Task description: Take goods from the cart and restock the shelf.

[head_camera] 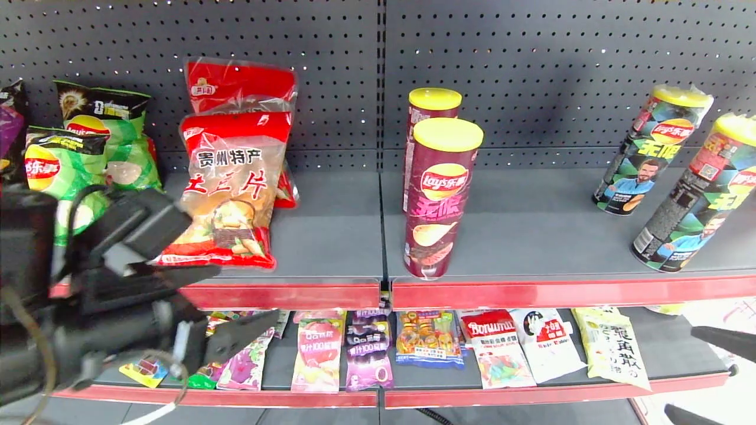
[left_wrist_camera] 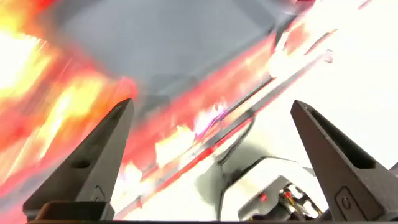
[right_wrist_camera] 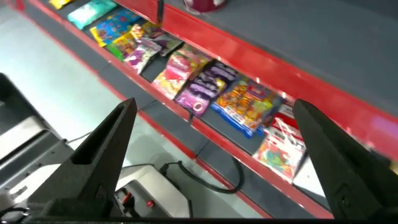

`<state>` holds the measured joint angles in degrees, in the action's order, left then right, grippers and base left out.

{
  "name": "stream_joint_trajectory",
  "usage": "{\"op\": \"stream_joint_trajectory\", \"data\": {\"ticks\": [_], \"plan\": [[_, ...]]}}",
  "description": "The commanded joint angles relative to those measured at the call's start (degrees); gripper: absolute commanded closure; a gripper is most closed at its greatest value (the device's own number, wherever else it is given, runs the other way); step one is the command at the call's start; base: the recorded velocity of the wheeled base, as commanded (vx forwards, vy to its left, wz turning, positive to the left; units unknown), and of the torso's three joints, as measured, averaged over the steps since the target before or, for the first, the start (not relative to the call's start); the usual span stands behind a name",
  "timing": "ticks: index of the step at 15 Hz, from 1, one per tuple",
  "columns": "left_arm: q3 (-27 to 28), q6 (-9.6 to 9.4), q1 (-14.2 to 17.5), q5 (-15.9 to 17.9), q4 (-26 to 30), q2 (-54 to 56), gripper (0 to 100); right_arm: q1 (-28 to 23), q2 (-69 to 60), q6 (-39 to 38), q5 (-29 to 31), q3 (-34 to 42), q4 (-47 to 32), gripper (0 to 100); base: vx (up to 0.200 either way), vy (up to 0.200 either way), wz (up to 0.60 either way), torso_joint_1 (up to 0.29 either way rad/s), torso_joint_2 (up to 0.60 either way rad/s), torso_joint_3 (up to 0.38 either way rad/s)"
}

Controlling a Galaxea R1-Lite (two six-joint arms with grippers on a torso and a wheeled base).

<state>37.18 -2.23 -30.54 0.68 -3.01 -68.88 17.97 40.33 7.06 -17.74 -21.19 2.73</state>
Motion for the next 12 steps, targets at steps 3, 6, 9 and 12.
{"op": "stream_joint_trajectory", "data": {"ticks": [3,6,9,12], "plan": [[-14.15,5.04,4.08,-7.71,20.94,39.87,0,-4.35,-22.22,-0.64,2.44,4.49,-14.86,0,0.0,0.0,0.0,0.0,0.0,0.0],[-22.42,7.42,11.55,-7.8,22.52,50.77,0,-6.54,-32.77,-0.91,11.67,5.37,-23.91,0,0.0,0.0,0.0,0.0,0.0,0.0],[-26.46,9.79,17.88,-7.71,22.43,54.9,0,-8.48,-34.26,-4.33,21.34,5.19,-25.58,0,0.0,0.0,0.0,0.0,0.0,0.0],[-26.55,14.36,21.05,-8.24,21.91,55.52,0,-15.95,-28.64,-4.42,21.69,3.87,-25.67,0,0.0,0.0,0.0,0.0,0.0,0.0]]}}
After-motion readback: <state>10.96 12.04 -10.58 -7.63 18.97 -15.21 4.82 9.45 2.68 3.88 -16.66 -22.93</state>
